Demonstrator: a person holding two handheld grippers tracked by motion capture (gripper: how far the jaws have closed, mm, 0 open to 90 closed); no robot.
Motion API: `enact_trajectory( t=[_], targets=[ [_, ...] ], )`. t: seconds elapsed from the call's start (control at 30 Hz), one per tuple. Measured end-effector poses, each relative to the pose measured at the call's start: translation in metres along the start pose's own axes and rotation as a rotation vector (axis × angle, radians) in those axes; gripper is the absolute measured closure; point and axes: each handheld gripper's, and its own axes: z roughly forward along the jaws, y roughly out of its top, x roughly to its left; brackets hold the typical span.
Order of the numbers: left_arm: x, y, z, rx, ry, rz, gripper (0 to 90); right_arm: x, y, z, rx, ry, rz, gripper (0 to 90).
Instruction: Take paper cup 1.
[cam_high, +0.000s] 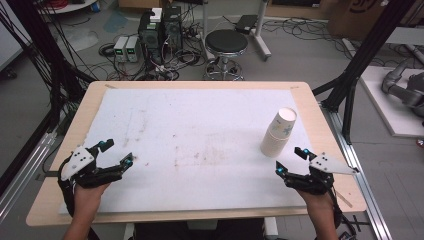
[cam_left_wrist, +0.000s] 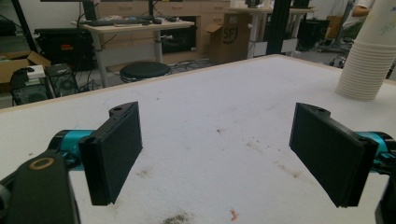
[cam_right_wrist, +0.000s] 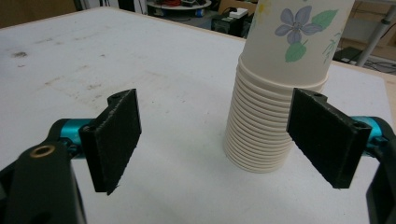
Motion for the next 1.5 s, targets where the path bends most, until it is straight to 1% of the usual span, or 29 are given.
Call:
enact_trajectory(
  t=[0.13, 0.27, 0.33, 0.43, 0.5, 0.6, 0.73, 0.8, 0.9, 0.97, 1.03, 1.17, 1.33, 1.5],
  targets=[
    [0.0, 0.0, 0.001, 0.006, 0.0, 0.004, 17.0, 0.0, 0.0, 0.0, 0.001, 0.004, 0.0, 18.1],
    [0.0, -0.001, 0.003, 0.01, -0.002, -0.006, 17.0, -0.001, -0.001, 0.0, 0.003, 0.008, 0.004, 18.1],
    [0.001, -0.002, 0.004, 0.017, -0.002, -0.006, 17.0, -0.002, -0.001, -0.001, 0.004, 0.012, 0.015, 18.1],
    [0.001, -0.001, 0.005, 0.018, -0.008, -0.019, 16.9, -0.002, -0.001, -0.001, 0.009, 0.018, 0.026, 18.1],
    [0.001, 0.0, 0.007, 0.023, -0.007, -0.021, 16.9, -0.002, -0.002, -0.001, 0.012, 0.021, 0.021, 18.1],
    [0.002, -0.001, 0.008, 0.021, -0.01, -0.028, 16.9, -0.005, -0.001, 0.0, 0.012, 0.027, 0.034, 18.1],
    [0.002, -0.002, 0.009, 0.021, -0.006, -0.03, 16.9, -0.006, -0.001, -0.001, 0.008, 0.029, 0.038, 18.1],
    [0.002, -0.002, 0.008, 0.023, -0.011, -0.025, 16.9, -0.005, -0.001, -0.003, -0.003, 0.036, 0.032, 18.1],
    [0.001, -0.003, 0.009, 0.027, -0.018, -0.032, 17.0, -0.004, 0.0, -0.003, 0.001, 0.041, 0.026, 18.1],
    [-0.001, -0.003, 0.007, 0.031, -0.022, -0.027, 17.0, -0.003, 0.001, -0.002, 0.006, 0.042, 0.023, 18.1],
    [-0.003, -0.003, 0.005, 0.024, -0.023, -0.024, 17.0, -0.002, 0.001, -0.003, 0.008, 0.039, 0.021, 18.1],
    [-0.003, -0.003, 0.006, 0.024, -0.027, -0.018, 17.0, 0.001, 0.006, -0.005, -0.006, 0.048, 0.019, 18.1],
    [-0.002, -0.004, 0.007, 0.025, -0.032, -0.026, 17.0, 0.002, 0.015, -0.006, -0.017, 0.054, 0.016, 18.1],
    [-0.001, -0.005, 0.008, 0.029, -0.035, -0.035, 17.0, 0.002, 0.022, -0.007, -0.007, 0.056, 0.016, 18.1]
  ],
)
